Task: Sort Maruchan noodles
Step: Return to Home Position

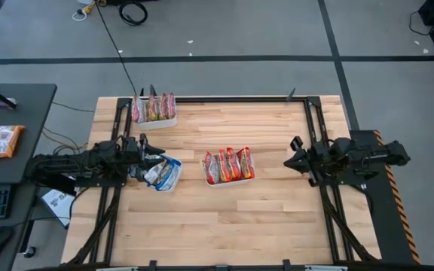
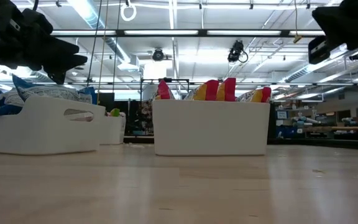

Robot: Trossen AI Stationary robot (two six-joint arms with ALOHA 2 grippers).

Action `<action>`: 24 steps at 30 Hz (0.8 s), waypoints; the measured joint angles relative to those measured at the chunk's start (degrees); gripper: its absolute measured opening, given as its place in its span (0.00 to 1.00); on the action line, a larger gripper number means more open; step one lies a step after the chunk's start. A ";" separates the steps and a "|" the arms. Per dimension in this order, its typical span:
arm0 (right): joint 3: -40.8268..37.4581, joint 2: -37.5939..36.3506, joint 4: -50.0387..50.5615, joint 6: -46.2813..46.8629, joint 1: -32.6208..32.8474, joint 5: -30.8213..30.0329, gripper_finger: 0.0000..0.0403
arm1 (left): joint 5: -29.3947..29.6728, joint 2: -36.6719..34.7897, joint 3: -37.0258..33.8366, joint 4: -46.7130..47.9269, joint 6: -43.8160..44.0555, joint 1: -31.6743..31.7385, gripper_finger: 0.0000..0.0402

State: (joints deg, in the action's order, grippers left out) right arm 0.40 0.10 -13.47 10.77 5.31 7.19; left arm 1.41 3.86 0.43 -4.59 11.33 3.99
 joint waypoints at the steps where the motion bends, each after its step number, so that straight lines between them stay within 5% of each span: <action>1: 0.00 -0.01 -0.44 -0.67 -1.55 2.01 0.07 | 0.02 0.26 0.00 0.12 -0.02 0.00 0.41; 6: 0.00 0.02 0.41 -0.93 -11.15 5.50 0.08 | 0.04 0.39 0.00 0.65 -0.04 0.00 0.41; 10: 0.00 0.19 5.04 -0.19 -16.88 0.53 0.09 | 0.04 0.28 0.00 0.59 -0.04 0.00 0.41; 18: 0.02 2.67 10.80 -3.04 -19.15 -11.37 0.09 | 0.04 0.26 0.00 0.53 -0.04 0.00 0.41; 24: 0.11 3.13 10.09 -3.03 -19.11 -12.05 0.09 | 0.06 0.26 0.00 0.50 0.00 0.01 0.41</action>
State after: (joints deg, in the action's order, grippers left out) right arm 0.51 3.22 -3.38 7.75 -13.80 -4.86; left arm 1.48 4.12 0.43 -4.09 11.33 3.99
